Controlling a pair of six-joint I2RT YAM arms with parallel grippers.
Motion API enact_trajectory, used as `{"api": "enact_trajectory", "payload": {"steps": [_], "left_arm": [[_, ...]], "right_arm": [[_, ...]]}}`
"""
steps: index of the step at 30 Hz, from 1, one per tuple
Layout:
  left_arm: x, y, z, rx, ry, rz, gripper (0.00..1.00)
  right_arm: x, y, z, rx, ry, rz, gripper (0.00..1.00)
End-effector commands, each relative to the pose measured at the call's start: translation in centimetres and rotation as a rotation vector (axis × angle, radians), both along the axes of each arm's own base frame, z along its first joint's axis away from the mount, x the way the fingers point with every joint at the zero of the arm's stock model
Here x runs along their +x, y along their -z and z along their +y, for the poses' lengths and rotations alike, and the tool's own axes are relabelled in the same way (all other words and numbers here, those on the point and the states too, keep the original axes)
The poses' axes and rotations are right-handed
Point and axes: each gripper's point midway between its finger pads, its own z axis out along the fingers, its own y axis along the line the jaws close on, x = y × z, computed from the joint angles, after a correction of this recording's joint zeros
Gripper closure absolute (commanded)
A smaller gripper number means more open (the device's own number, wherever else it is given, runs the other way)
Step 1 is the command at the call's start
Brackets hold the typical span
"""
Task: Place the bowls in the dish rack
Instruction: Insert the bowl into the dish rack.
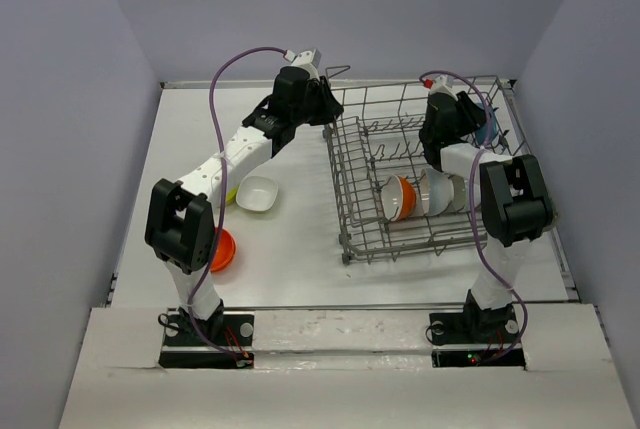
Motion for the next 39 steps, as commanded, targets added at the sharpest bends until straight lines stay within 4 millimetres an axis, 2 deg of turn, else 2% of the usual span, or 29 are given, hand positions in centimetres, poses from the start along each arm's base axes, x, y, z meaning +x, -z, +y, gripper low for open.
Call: {"api": "enact_trajectory", "payload": {"steps": [1,4,8,11,16,23,34,39], "left_arm": [[-0.45,-6.64,-0.38,-0.029,0.073,-0.209,1.00],[-0.44,-6.56,-0.35,-0.026,0.072,-0.209,1.00],[-0.46,-6.48,-0.44,-0.026,0.074,-0.208,1.00],[-0.46,-6.48,-0.44,-0.026,0.074,-0.208,1.00],[-0.50,-6.33,-0.47,-0.023,0.075,-0.206,1.00],[-0.55,-6.48,-0.51,-0.024,0.075,-0.209,1.00],[-0.60,-6.44,-0.56,-0.021,0.077,-0.209,1.00],[-0.58,-6.36,-0.59,-0.023,0.076,-0.206,1.00]], "right_arm": [[0.44,-0.10,0.32,0.030,-0.015,-0.029,0.57],[0.50,0.12,0.33,0.031,-0.013,-0.025,0.57],[0.54,0.08,0.30,0.030,-0.009,-0.027,0.51],[0.59,0.08,0.27,0.031,-0.001,-0.033,0.42],[0.64,-0.08,0.26,0.042,0.008,-0.052,0.35],[0.57,-0.74,0.26,0.053,0.010,-0.075,0.31],[0.68,0.03,0.63,0.107,-0.005,-0.057,0.28],[0.83,-0.22,1.06,0.158,-0.029,-0.067,0.28]]}}
